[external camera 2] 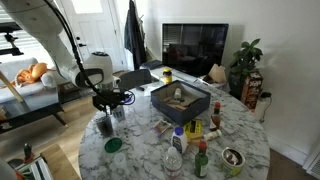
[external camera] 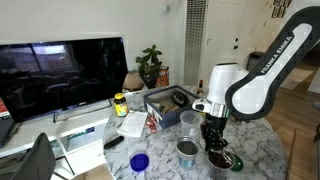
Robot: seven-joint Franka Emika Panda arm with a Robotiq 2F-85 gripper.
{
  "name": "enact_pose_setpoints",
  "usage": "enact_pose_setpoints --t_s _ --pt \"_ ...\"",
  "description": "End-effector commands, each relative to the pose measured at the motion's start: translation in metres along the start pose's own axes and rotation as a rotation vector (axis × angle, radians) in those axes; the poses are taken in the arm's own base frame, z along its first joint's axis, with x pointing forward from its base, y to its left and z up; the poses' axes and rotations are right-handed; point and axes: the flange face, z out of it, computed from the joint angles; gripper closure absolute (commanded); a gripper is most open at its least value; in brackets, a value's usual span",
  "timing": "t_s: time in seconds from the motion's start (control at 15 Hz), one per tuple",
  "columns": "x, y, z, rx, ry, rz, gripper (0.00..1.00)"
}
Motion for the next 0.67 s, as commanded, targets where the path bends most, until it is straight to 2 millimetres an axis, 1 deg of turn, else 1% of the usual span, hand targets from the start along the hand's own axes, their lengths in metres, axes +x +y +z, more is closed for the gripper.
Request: enact_pose_setpoints --t_s 0.0,0.33,0.6 --pt "0.001 0.000 0.004 0.002 0.000 -0.019 1.00" --pt "0.007 -0.001 0.001 0.005 0.013 -0.048 0.99" --pt "0.014 0.001 -0.009 0.042 0.031 -0.117 0.99"
